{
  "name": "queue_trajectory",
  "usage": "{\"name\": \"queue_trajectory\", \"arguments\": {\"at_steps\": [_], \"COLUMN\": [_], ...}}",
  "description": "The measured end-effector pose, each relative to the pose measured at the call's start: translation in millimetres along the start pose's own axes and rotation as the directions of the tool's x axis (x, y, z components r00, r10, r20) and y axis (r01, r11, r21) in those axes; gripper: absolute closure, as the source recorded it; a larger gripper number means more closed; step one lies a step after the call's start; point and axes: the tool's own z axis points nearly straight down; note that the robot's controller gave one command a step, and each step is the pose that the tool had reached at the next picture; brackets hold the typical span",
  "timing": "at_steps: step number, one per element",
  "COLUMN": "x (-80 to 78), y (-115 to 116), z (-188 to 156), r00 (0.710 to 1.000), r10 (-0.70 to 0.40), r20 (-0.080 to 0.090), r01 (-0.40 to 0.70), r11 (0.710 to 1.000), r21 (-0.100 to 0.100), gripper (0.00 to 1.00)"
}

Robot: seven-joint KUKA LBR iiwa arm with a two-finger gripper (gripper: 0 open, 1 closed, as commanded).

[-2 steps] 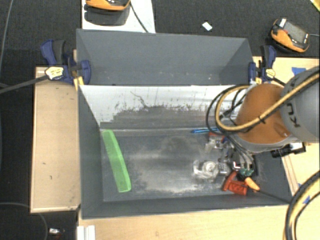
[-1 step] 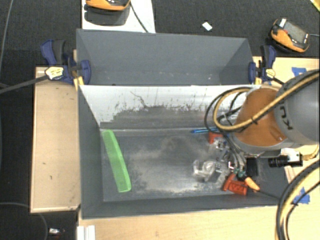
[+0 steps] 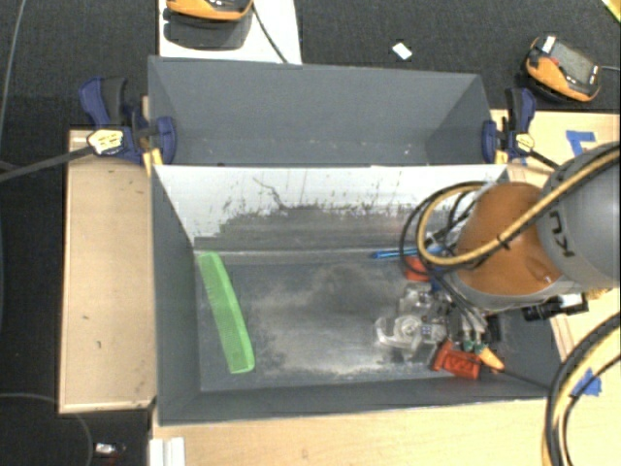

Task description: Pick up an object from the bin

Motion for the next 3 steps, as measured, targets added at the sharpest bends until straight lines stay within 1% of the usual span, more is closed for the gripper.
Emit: {"name": "queue_trajectory", "arguments": {"at_steps": [1,2,3], "x": [0.0,0.0,1.9], "y": [0,0,0], "z": [0,-9,-53], "r00": [1.000,1.000,1.000], "r10": [0.000,-0.001,-0.002], "r20": [0.000,0.002,-0.005], "r01": [0.000,0.001,0.002], "r11": [1.000,1.000,1.000], "r21": [0.000,0.000,0.000], "gripper": [1.00,1.00,1.00]}}
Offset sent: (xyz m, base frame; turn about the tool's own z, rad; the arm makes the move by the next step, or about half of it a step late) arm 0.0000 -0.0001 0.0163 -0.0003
